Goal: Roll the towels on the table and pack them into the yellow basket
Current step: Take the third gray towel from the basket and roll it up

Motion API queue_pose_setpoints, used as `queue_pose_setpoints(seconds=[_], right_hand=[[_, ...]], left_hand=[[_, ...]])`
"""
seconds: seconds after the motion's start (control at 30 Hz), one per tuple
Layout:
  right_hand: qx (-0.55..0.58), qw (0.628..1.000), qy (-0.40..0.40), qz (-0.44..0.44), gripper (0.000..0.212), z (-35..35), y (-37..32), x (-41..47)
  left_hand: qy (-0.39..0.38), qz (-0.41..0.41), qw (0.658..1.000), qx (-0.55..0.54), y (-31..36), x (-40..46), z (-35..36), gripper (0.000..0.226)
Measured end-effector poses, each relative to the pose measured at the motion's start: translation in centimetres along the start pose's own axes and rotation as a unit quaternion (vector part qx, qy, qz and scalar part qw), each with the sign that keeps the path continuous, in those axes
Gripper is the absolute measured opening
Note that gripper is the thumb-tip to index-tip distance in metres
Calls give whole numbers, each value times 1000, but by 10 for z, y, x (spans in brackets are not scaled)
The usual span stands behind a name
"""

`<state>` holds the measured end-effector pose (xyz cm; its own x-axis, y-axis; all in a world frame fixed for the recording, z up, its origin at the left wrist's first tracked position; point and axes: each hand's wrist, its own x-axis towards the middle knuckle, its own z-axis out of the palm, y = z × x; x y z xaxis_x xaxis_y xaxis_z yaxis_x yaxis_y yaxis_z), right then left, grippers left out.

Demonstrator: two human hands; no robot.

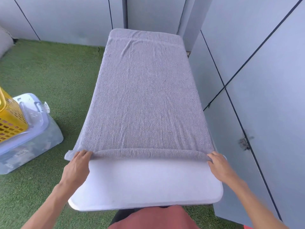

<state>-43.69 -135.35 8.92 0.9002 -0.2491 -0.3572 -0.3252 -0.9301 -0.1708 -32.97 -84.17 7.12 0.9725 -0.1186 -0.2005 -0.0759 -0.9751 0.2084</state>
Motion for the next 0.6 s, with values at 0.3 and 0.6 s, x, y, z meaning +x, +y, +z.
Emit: queue_pose_setpoints(seconds=[0.3, 0.6], right_hand=[[228, 964, 107, 89, 32, -14, -10, 13], [-15, 985, 173, -11, 55, 27, -24, -14]], left_hand=[[10, -77, 976, -204, -14, 37, -17, 20], [109, 81, 991, -2, 10, -13, 19, 58]])
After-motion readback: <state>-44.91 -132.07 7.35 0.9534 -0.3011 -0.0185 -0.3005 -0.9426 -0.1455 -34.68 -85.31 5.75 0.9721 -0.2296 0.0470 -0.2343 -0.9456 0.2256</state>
